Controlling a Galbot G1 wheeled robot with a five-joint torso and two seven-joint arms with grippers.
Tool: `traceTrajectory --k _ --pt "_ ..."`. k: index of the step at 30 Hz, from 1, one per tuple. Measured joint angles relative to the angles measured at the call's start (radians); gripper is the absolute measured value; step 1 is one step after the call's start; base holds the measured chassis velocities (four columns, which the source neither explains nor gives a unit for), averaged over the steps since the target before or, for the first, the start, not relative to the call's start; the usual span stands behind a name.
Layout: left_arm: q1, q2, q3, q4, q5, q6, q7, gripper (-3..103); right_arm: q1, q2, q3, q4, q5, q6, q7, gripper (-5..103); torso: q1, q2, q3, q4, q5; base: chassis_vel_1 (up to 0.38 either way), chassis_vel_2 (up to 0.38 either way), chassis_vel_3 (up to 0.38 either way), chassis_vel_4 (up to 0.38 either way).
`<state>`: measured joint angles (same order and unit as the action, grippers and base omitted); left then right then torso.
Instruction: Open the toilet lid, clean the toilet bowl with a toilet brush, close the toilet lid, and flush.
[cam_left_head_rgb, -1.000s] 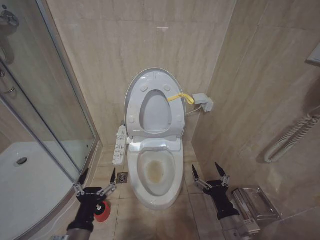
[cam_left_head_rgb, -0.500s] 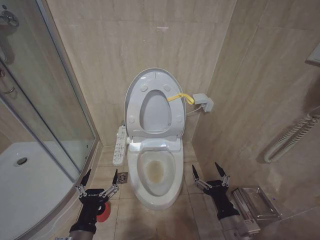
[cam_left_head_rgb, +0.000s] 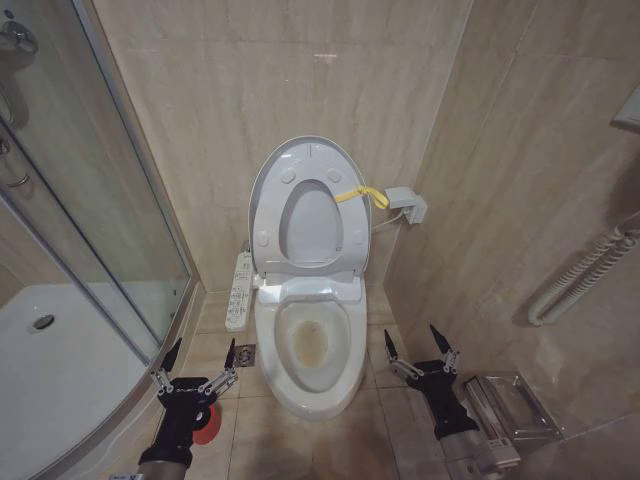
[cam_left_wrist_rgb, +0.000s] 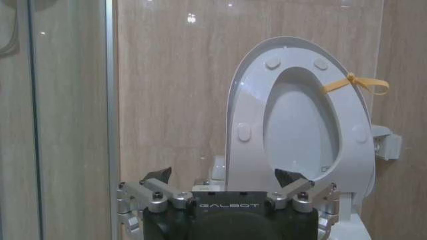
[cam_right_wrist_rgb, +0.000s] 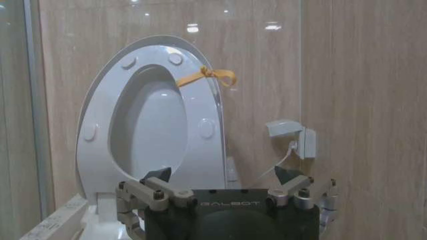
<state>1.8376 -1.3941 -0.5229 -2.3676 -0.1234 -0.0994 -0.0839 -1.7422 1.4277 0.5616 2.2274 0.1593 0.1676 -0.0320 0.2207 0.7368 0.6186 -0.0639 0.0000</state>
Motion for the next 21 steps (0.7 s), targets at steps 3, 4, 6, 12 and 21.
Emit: traceTrajectory --k 3,4,6,12,21 --pt "0.0 0.0 0.0 0.0 0.0 0.0 0.0 100 0.0 0.0 0.0 0.0 0.0 0.0 0.0 100 0.0 0.0 0.0 0.0 0.0 0.0 0.0 0.0 0.0" --pt "0.0 0.0 0.0 0.0 0.0 0.0 0.0 100 0.0 0.0 0.0 0.0 0.0 0.0 0.0 100 0.0 0.0 0.0 0.0 0.0 0.0 0.0 0.0 0.0" --pt "0.0 0.0 0.0 0.0 0.0 0.0 0.0 100 0.0 0.0 0.0 0.0 0.0 0.0 0.0 100 0.0 0.0 0.0 0.0 0.0 0.0 0.0 0.0 0.0" --pt "0.0 0.0 0.0 0.0 -0.001 0.001 0.0 100 0.0 0.0 0.0 0.0 0.0 0.0 0.0 100 0.0 0.0 0.0 0.0 0.0 0.0 0.0 0.0 0.0" --pt "0.0 0.0 0.0 0.0 -0.001 0.001 0.0 100 0.0 0.0 0.0 0.0 0.0 0.0 0.0 100 0.0 0.0 0.0 0.0 0.0 0.0 0.0 0.0 0.0"
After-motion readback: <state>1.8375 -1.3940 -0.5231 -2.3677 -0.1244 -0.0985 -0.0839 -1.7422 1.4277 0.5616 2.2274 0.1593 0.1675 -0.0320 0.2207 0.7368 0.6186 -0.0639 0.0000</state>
